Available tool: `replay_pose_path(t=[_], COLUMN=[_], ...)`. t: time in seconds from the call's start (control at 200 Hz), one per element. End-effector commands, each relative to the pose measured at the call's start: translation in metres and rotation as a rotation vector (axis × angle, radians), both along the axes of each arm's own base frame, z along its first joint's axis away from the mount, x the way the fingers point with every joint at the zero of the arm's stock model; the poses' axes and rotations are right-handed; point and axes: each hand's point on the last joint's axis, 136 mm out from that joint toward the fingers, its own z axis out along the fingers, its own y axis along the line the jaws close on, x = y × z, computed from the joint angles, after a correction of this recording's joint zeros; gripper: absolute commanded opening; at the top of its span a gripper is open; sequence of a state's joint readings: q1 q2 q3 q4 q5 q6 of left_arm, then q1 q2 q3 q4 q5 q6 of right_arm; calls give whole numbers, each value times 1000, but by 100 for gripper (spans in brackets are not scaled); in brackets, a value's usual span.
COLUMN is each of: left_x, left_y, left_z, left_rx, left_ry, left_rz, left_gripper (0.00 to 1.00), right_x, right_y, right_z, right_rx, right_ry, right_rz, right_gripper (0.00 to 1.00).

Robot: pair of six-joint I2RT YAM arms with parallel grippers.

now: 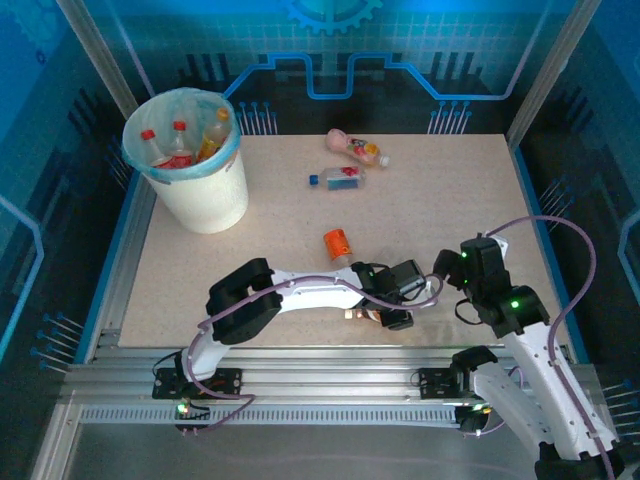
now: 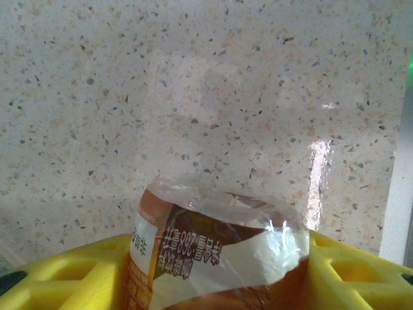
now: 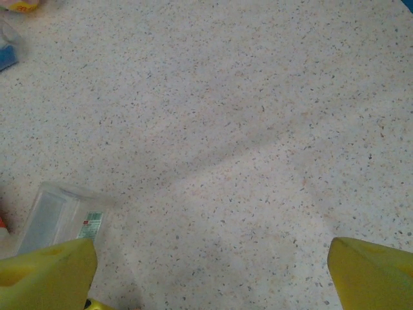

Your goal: Put the plastic bottles in the bin

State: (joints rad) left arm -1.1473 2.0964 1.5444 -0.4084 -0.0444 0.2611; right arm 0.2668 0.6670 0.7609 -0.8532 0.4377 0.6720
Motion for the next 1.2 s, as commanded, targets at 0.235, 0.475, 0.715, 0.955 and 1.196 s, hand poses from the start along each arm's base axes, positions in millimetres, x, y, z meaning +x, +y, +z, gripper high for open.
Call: replay_pose_path(t=[0.235, 0.475, 0.715, 0.955, 1.196], left_x=[32, 88, 163, 215, 273], left_y=[22, 112, 283, 463, 566], left_z=[182, 307, 421, 470, 438], left_rx=[-414, -684, -909, -1113, -1123], left_ry=[-70, -201, -530, -773, -819], left_rz=[146, 405, 816, 1230, 1439], left_gripper=[48, 40, 34, 33, 33], right_x=[25, 58, 80, 73, 64], right_y=[13, 75, 200, 318, 363], right_z=[76, 110, 141, 150, 148], right_rx=[51, 130, 50, 103, 111], right_ry=[-183, -243, -311, -327, -319], right_rz=[51, 247, 552, 818, 908], right_gripper=[90, 88, 89, 91, 91])
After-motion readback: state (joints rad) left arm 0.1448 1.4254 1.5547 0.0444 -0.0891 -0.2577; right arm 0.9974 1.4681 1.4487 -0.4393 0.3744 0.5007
